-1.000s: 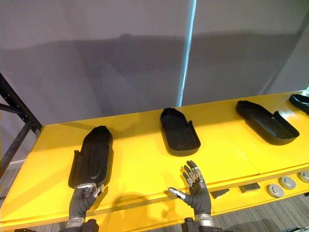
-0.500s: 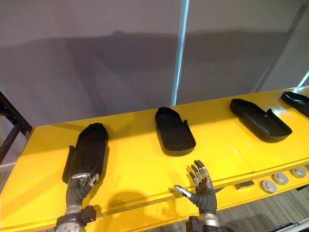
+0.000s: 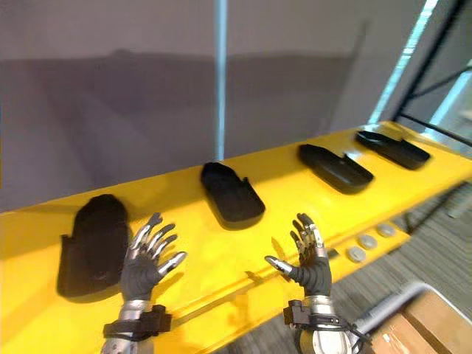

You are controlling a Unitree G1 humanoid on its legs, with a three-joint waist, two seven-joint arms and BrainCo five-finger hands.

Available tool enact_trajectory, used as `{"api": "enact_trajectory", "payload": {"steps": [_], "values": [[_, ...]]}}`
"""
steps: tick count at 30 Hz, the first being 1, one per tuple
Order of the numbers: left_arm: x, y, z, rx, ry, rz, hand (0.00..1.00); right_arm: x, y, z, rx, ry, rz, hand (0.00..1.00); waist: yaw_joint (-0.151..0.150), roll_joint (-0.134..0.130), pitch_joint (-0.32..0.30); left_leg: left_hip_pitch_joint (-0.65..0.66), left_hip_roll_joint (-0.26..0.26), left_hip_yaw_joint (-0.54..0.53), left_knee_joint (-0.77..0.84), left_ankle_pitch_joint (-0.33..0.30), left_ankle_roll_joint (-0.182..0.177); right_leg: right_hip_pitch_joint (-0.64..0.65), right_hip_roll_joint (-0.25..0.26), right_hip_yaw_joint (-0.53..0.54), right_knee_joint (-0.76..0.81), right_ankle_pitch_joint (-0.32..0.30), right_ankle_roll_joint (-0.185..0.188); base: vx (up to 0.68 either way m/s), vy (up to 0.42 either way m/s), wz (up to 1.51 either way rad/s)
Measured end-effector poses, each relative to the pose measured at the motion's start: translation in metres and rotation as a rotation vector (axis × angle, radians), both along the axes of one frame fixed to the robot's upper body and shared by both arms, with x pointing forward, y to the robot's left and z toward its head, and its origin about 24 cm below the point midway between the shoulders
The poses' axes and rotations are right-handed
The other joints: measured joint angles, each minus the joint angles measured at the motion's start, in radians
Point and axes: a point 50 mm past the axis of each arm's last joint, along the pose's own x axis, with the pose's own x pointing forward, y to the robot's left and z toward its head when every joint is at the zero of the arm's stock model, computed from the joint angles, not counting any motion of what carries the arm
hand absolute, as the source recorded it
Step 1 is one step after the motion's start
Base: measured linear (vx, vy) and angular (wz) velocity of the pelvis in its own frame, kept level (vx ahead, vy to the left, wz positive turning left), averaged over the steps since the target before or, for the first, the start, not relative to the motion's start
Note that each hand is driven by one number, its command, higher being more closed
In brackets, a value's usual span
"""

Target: Walk over and take plastic housings, then place them on the shelf

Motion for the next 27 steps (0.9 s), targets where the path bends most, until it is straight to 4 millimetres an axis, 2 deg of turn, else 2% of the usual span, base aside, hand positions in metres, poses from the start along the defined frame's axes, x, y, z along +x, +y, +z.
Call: {"api": "enact_trajectory", "payload": {"steps": [1, 2, 3, 4, 5, 6, 7, 8, 9, 10, 11, 13, 14, 15, 16, 17, 19, 21, 23, 25, 26, 27], "values": [[0.0, -0.004, 0.002, -0.002, -0.011, -0.022, 0.0, -0.004, 0.001, 0.0, 0.016, 0.0, -0.007, 0.0, 0.005, -0.016, 0.007, 0.015, -0.02, 0.026, 0.004, -0.016, 0.024, -0.003, -0.011, 0.038, -0.005, 0.01, 0.014, -0.19, 0.427, -1.45], [0.0, -0.011, 0.003, -0.007, -0.015, -0.05, 0.0, -0.011, 0.005, -0.001, 0.044, 0.012, -0.005, 0.0, 0.014, -0.048, 0.009, 0.025, -0.044, 0.114, 0.016, -0.019, 0.051, -0.011, -0.025, 0.116, -0.035, 0.065, 0.011, -0.26, 0.425, -1.67], [0.0, -0.015, 0.002, -0.007, -0.011, -0.068, 0.0, -0.016, 0.007, -0.002, 0.054, 0.024, -0.006, 0.0, 0.012, -0.05, 0.004, 0.023, -0.045, 0.175, 0.024, -0.018, 0.079, -0.025, -0.023, 0.131, -0.074, 0.146, -0.029, -0.35, 0.526, -2.31], [0.001, -0.018, 0.001, -0.004, -0.012, -0.082, 0.0, -0.019, 0.008, -0.003, 0.056, 0.03, -0.016, 0.0, 0.014, -0.051, 0.004, 0.016, -0.038, 0.262, 0.016, 0.001, 0.111, -0.046, -0.019, 0.098, -0.16, 0.312, -0.112, -0.31, 0.433, -2.05], [0.003, -0.019, 0.002, -0.002, -0.014, -0.086, 0.0, -0.019, 0.007, -0.003, 0.038, 0.034, -0.031, 0.0, 0.015, -0.049, 0.006, 0.012, -0.024, 0.318, 0.001, 0.018, 0.135, -0.05, -0.018, 0.054, -0.217, 0.397, -0.152, -0.33, 0.393, -2.31], [0.005, -0.022, 0.001, -0.002, -0.011, -0.093, 0.0, -0.019, 0.005, -0.003, 0.021, 0.036, -0.061, 0.0, 0.015, -0.054, 0.009, 0.014, -0.011, 0.416, -0.031, 0.057, 0.139, -0.081, -0.014, -0.119, -0.161, 0.386, -0.178, -0.34, 0.315, -2.16], [0.006, -0.025, -0.002, 0.004, 0.0, -0.106, 0.0, -0.02, 0.001, -0.003, -0.009, 0.041, -0.09, 0.0, 0.024, -0.055, 0.005, 0.034, 0.004, 0.504, -0.081, 0.096, 0.145, -0.099, -0.006, -0.258, -0.02, 0.238, -0.186, -0.33, 0.276, -2.15], [0.006, -0.025, -0.003, 0.007, 0.002, -0.11, 0.0, -0.019, 0.0, -0.003, -0.019, 0.04, -0.098, 0.0, 0.036, -0.053, 0.004, 0.052, 0.015, 0.551, -0.116, 0.118, 0.147, -0.103, -0.001, -0.307, 0.046, 0.181, -0.188, -0.3, 0.216, -1.96], [0.006, -0.026, -0.003, 0.005, 0.003, -0.123, 0.0, -0.017, -0.003, -0.004, -0.042, 0.044, -0.124, 0.0, 0.036, -0.046, 0.003, 0.073, 0.035, 0.608, -0.174, 0.16, 0.147, -0.091, 0.003, -0.368, 0.145, 0.085, -0.201, -0.3, 0.113, -1.73], [0.007, -0.027, -0.004, 0.009, 0.006, -0.131, 0.0, -0.012, -0.008, -0.014, -0.047, 0.08, -0.152, 0.0, 0.023, -0.044, -0.001, 0.088, 0.062, 0.659, -0.225, 0.206, 0.134, -0.063, -0.014, -0.404, 0.26, -0.018, -0.197, -0.28, 0.046, -1.45], [0.007, -0.028, -0.006, 0.012, 0.011, -0.133, 0.0, -0.011, -0.01, -0.018, -0.049, 0.101, -0.163, 0.0, 0.02, -0.045, -0.006, 0.088, 0.073, 0.677, -0.237, 0.218, 0.126, -0.043, -0.03, -0.423, 0.293, -0.047, -0.192, -0.21, -0.05, -1.09], [0.009, -0.025, -0.011, 0.021, 0.034, -0.122, 0.0, -0.007, -0.012, -0.029, -0.063, 0.147, -0.184, 0.0, 0.024, -0.051, -0.011, 0.101, 0.093, 0.725, -0.27, 0.241, 0.107, 0.013, -0.086, -0.45, 0.346, -0.109, -0.169, -0.12, -0.117, -0.82], [0.011, -0.021, -0.015, 0.02, 0.053, -0.106, 0.0, -0.006, -0.012, -0.036, -0.064, 0.178, -0.191, 0.0, 0.024, -0.059, -0.026, 0.089, 0.097, 0.743, -0.276, 0.245, 0.095, 0.069, -0.136, -0.44, 0.354, -0.129, -0.143, -0.18, -0.295, -0.7], [0.012, -0.017, -0.016, 0.022, 0.058, -0.089, 0.0, -0.006, -0.012, -0.042, -0.06, 0.206, -0.197, 0.0, 0.021, -0.09, -0.048, 0.059, 0.077, 0.743, -0.26, 0.24, 0.061, 0.123, -0.169, -0.419, 0.265, -0.178, -0.068, -0.15, -0.261, -0.52], [0.014, -0.014, -0.017, 0.026, 0.06, -0.08, 0.0, -0.006, -0.013, -0.046, -0.06, 0.222, -0.202, 0.0, 0.022, -0.113, -0.057, 0.039, 0.059, 0.733, -0.261, 0.243, 0.056, 0.149, -0.169, -0.417, 0.176, -0.219, -0.059, -0.13, -0.358, -0.57], [0.016, -0.013, -0.022, 0.032, 0.087, -0.07, 0.0, -0.003, -0.016, -0.051, -0.084, 0.248, -0.213, 0.0, 0.042, -0.097, -0.072, 0.022, 0.042, 0.693, -0.279, 0.257, 0.047, 0.163, -0.154, -0.403, 0.055, -0.234, -0.093, -0.06, -0.244, -0.71], [0.014, -0.011, -0.029, 0.03, 0.131, -0.059, 0.0, -0.003, -0.022, -0.06, -0.111, 0.294, -0.231, 0.0, 0.048, -0.062, -0.086, 0.055, 0.042, 0.652, -0.349, 0.271, 0.057, 0.176, -0.104, -0.382, -0.016, -0.183, -0.115, -0.01, -0.228, -0.71], [0.016, -0.001, -0.036, 0.052, 0.155, -0.011, 0.0, -0.002, -0.022, -0.073, -0.111, 0.348, -0.229, 0.0, 0.056, -0.062, -0.104, 0.07, 0.082, 0.642, -0.384, 0.286, 0.048, 0.198, -0.045, -0.35, -0.091, -0.132, -0.131, 0.06, -0.162, -0.6], [0.022, 0.012, -0.058, 0.107, 0.245, 0.05, 0.0, -0.001, -0.027, -0.093, -0.128, 0.436, -0.243, 0.0, 0.057, -0.058, -0.127, 0.076, 0.1, 0.652, -0.406, 0.307, 0.041, 0.198, -0.021, -0.332, -0.139, -0.1, -0.125, 0.08, -0.073, -0.44], [0.025, 0.034, -0.109, 0.19, 0.468, 0.131, 0.0, -0.002, -0.036, -0.138, -0.134, 0.648, -0.265, 0.0, 0.059, -0.054, -0.129, 0.105, 0.101, 0.685, -0.428, 0.32, 0.028, 0.222, -0.018, -0.318, -0.187, -0.076, -0.115, 0.08, 0.007, -0.33], [0.025, 0.039, -0.122, 0.212, 0.529, 0.148, 0.0, -0.004, -0.039, -0.151, -0.123, 0.709, -0.272, 0.0, 0.06, -0.053, -0.131, 0.109, 0.101, 0.695, -0.432, 0.321, 0.027, 0.223, -0.019, -0.318, -0.192, -0.072, -0.112, 0.05, 0.05, -0.21], [0.021, 0.049, -0.152, 0.254, 0.67, 0.174, 0.0, -0.01, -0.041, -0.178, -0.098, 0.847, -0.281, 0.0, 0.06, -0.052, -0.131, 0.118, 0.098, 0.702, -0.444, 0.323, 0.024, 0.232, -0.023, -0.318, -0.211, -0.064, -0.107, 0.05, 0.069, -0.09]]}}
